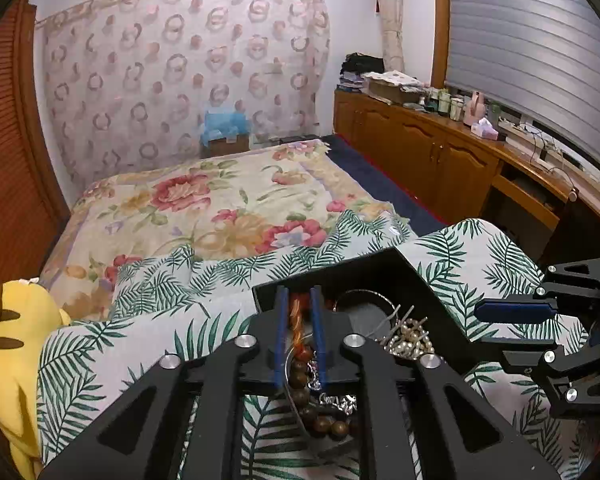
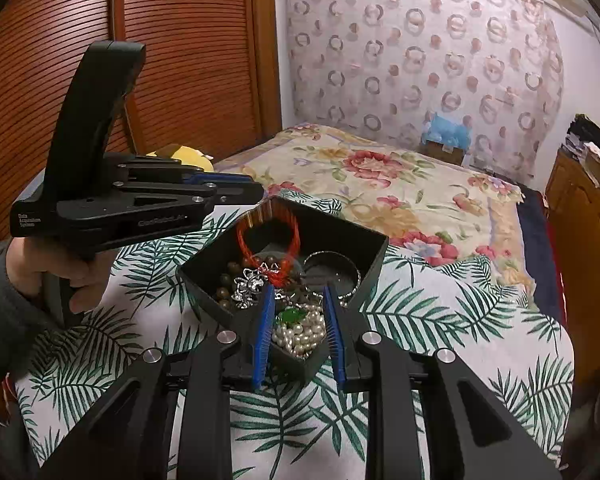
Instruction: Organize jewelry
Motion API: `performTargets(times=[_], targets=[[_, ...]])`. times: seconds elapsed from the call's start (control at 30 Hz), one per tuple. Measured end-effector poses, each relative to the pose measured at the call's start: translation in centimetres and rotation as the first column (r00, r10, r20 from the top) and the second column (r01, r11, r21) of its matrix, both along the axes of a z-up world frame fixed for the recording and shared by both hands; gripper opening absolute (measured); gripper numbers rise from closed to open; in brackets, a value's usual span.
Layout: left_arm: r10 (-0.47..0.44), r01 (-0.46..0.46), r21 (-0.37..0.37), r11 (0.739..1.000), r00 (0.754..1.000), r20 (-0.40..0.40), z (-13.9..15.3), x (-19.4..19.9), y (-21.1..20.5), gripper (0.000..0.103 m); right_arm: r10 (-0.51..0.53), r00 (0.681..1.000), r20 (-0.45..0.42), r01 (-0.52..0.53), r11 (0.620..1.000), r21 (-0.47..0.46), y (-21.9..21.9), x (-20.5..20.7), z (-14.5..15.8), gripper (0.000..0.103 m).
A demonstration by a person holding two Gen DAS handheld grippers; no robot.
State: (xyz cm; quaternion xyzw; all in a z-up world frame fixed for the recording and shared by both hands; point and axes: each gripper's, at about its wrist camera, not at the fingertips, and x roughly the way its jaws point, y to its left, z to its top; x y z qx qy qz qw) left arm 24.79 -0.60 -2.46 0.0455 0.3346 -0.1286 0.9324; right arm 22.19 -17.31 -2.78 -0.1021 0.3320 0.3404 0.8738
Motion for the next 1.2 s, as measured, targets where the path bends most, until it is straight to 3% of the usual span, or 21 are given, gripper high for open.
performTargets(times=[0.23, 0.4, 0.5, 0.67, 0.77, 1.2], targets=[[0.012, -0.012, 0.003, 1.0, 1.0, 0.017, 0.7, -2.5, 0.3, 0.035, -0.014, 1.0, 0.006, 0.014, 1.0, 0.008, -0.4, -1.6, 0.3, 0.027], [0.038, -0.039, 0.009, 0.999, 0.998, 0.043, 1.4, -5.0, 0.7, 0.071, -0.021, 1.0, 0.012, 0.021, 1.0, 0.007, -0.6, -3.0, 0.7, 0.027], [0.055, -0.056, 0.015, 0.998, 0.997, 0.056, 1.8, -6.4, 0.9, 0.086, -0.025, 1.0, 0.018, 0.025, 1.0, 0.003, -0.6, -4.4, 0.9, 0.03], [0.079, -0.08, 0.022, 0.997, 0.995, 0.069, 2.1, -8.8, 1.2, 0.095, -0.034, 0.999, 0.023, 0.034, 0.999, 0.0, -0.9, -6.2, 0.9, 0.045], [0.08, -0.081, 0.016, 0.997, 0.995, 0.054, 1.8, -9.9, 1.1, 0.095, -0.047, 0.998, 0.031, 0.048, 0.999, -0.007, -0.9, -7.2, 0.9, 0.059], [0.097, -0.098, 0.036, 0.995, 0.995, 0.03, -0.1, -14.8, 2.0, 0.095, -0.024, 1.0, 0.001, 0.024, 1.0, -0.02, -0.6, -11.2, -0.9, 0.059]])
